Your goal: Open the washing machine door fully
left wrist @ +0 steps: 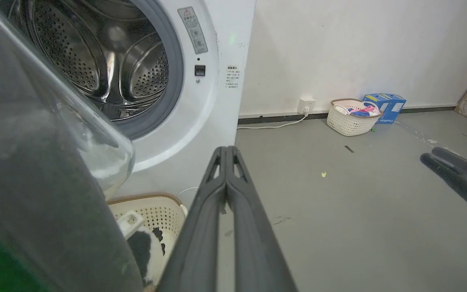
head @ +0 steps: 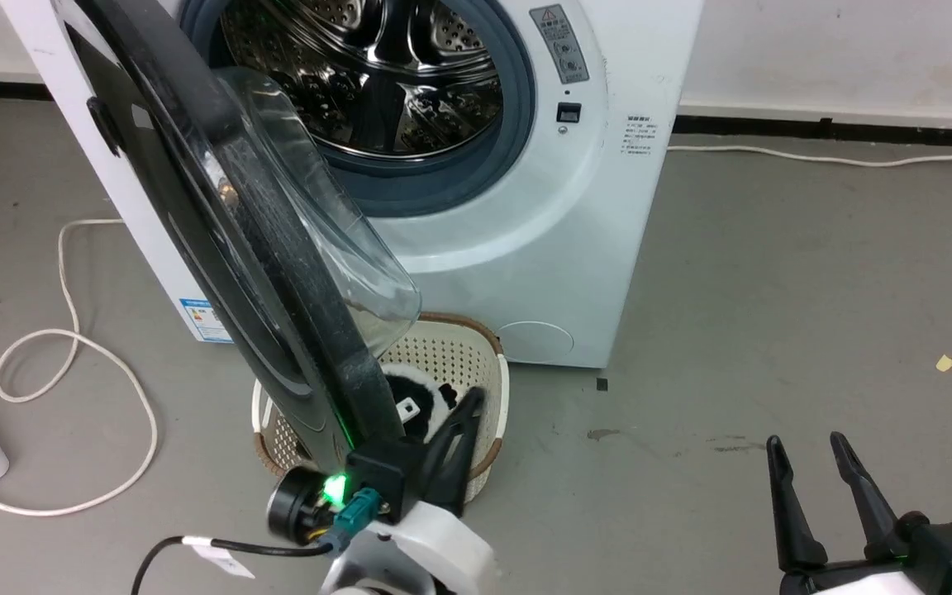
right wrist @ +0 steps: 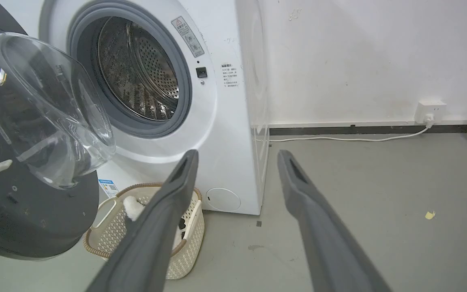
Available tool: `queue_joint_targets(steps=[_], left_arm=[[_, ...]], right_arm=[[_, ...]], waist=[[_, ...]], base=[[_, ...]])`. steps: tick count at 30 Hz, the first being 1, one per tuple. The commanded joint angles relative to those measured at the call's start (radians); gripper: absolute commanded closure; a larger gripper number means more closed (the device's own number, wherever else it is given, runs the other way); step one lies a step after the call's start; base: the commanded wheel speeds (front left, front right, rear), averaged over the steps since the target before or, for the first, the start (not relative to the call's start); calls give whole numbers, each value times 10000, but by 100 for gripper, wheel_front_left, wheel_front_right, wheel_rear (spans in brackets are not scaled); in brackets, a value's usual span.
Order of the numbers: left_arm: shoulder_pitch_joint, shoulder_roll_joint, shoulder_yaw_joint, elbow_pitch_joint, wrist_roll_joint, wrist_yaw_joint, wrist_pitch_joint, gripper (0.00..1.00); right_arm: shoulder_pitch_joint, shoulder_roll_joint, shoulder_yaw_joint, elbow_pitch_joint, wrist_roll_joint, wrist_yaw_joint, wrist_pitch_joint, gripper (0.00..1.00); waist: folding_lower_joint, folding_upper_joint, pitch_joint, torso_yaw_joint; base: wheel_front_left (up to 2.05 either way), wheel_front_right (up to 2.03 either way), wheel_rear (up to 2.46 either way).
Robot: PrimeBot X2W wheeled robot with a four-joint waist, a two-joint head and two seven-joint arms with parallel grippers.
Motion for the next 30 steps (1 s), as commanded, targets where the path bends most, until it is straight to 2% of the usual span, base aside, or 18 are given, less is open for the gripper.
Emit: queue_joint_targets(steps=[1,4,17,21,22,28,30], left_arm=[[53,25,165,389,90,347,-171,100],[11,36,328,957,147,596,-385,100],[197,191,648,1613,-239,656,-937,100],[377,408,884,1526,-395,736,-948,100],[377,408,884,1526,-395,736,-948,100],[631,814,1450,979,-604,1036,-867,100],[627,875,1587,920,-673,1075,-870,100]], right_arm=[[-131,39,22,23,-20,8,-43,0],[-60,39,-23,59,-51,8,-43,0],[271,39,-19,115,-218,8,-43,0],[392,39,45,108,-234,8,-43,0],[392,39,45,108,-234,8,-43,0],[364,39,125,53,-359,8,-43,0],[341,39,147,39,-391,8,-43,0]], waist=[[-1,-1,18,55],[-1,-1,3,177],[-1,-1,-438,1523],[-1,-1,-538,2396],[-1,-1,-538,2396],[-1,-1,-205,3484],[-1,-1,-102,3615]], base=[[0,0,0],[0,0,0],[0,0,0],[0,0,0],[0,0,0],[0,0,0],[0,0,0]])
